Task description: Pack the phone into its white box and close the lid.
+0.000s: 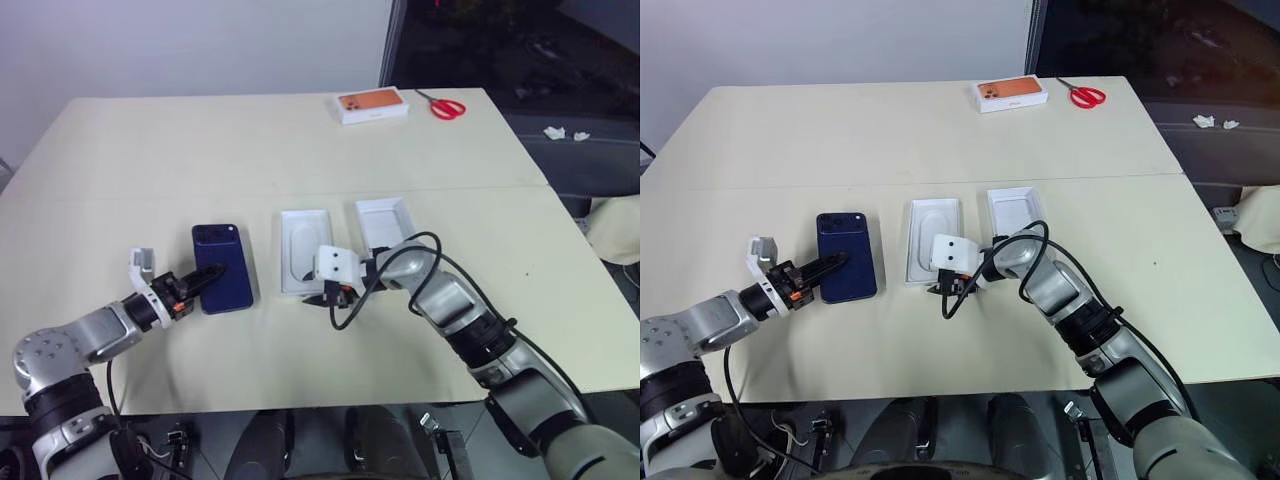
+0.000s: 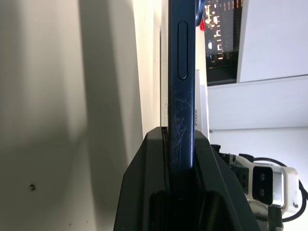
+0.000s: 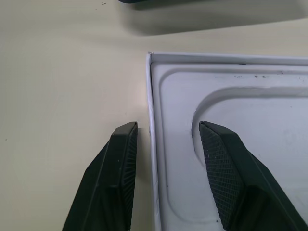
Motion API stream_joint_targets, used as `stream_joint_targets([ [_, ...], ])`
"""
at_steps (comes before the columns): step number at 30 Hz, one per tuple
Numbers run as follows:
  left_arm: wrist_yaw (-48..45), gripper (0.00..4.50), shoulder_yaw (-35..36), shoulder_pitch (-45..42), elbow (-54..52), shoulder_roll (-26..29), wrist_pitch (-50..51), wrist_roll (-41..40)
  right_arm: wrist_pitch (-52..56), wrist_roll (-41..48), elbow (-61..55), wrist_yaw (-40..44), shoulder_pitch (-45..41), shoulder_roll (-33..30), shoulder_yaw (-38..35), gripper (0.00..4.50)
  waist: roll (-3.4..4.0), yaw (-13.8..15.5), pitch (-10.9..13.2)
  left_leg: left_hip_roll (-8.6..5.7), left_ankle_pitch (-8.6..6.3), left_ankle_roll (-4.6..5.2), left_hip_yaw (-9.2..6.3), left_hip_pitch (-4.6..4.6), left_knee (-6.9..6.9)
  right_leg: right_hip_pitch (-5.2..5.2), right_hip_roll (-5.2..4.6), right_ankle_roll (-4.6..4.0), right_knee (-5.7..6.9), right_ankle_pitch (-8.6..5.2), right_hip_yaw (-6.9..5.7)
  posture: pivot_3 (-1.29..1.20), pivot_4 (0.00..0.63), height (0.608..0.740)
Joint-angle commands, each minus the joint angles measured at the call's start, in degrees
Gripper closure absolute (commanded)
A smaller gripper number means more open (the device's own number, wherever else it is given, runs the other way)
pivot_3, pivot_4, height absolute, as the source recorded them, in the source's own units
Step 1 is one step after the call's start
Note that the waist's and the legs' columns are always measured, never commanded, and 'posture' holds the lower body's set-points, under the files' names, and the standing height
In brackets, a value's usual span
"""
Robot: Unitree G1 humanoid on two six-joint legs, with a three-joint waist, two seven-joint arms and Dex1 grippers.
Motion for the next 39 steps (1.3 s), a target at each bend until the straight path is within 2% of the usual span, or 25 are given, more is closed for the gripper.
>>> stream_joint_targets([
  [1, -0.6, 4.3, -0.12, -0.29, -1.61, 0.47, -0.98, -1.8, 0.21, 1.19, -1.05, 1.19, -0.22, 0.57, -0.24, 2.4, 0.0, 0.1, 0.0, 0.0, 0.0, 0.0, 0.0, 0.0, 0.01, 0.0, 0.0, 0.0, 0.0, 0.0, 0.0, 0.0, 0.15, 0.74],
  [4, -0.62, 4.3, -0.57, -0.13, -1.71, 0.49, -1.26, -1.88, -0.1, 0.83, -1.11, 0.98, -0.16, 0.53, -0.14, 3.27, 0.0, 0.09, 0.0, 0.0, 0.01, -0.02, 0.0, 0.0, 0.02, 0.01, 0.0, 0.0, 0.0, 0.0, 0.0, 0.0, 0.15, 0.74],
  [15, -0.87, 4.3, -1.32, 0.19, -1.81, 0.73, -1.55, -2.17, 0.58, 1.43, -2.28, 1.59, 0.34, -0.03, -0.58, 3.27, -0.02, 0.08, -0.01, 0.0, 0.03, -0.05, 0.0, 0.01, 0.06, 0.01, 0.0, 0.0, 0.06, 0.0, -0.01, 0.0, 0.15, 0.74],
  [23, -1.39, 4.3, 0.99, -0.96, 0.28, 3.55, -1.29, -4.26, 7.94, 7.83, -13.18, 5.02, 5.61, -3.28, -2.8, 3.27, -0.02, 0.19, -0.01, 0.0, 0.02, -0.02, -0.01, 0.0, 0.05, 0.01, 0.0, 0.0, 0.05, 0.0, 0.0, 0.0, 0.15, 0.74],
  [29, -0.94, 4.3, 0.09, -2.73, 0.52, 4.16, -1.31, -5.72, 11.89, 11.0, -19.21, 5.43, 9.44, -5.21, -2.26, 3.27, -0.04, 0.27, -0.03, 0.0, 0.01, -0.01, -0.03, 0.0, 0.09, 0.04, 0.0, 0.0, 0.06, 0.0, -0.01, 0.0, 0.15, 0.74],
  [36, -0.29, 4.3, -1.29, -4.61, 0.95, 4.02, -1.18, -6.1, 13.62, 11.68, -18.81, 3.14, 8.73, -4.04, -2.14, 3.27, -0.06, 0.13, -0.03, 0.01, 0.01, -0.01, -0.02, 0.01, 0.09, 0.03, 0.0, 0.0, 0.08, 0.0, -0.01, 0.0, 0.15, 0.74],
  [39, -0.27, 4.3, -1.73, -4.77, 0.85, 4.08, -1.08, -6.18, 11.22, 9.71, -17.77, 2.96, 9.07, -5.83, -1.35, 3.27, -0.05, 0.25, -0.03, 0.01, 0.02, -0.01, -0.03, 0.01, 0.1, 0.03, 0.0, 0.0, 0.08, 0.0, -0.01, 0.0, 0.15, 0.74],
])
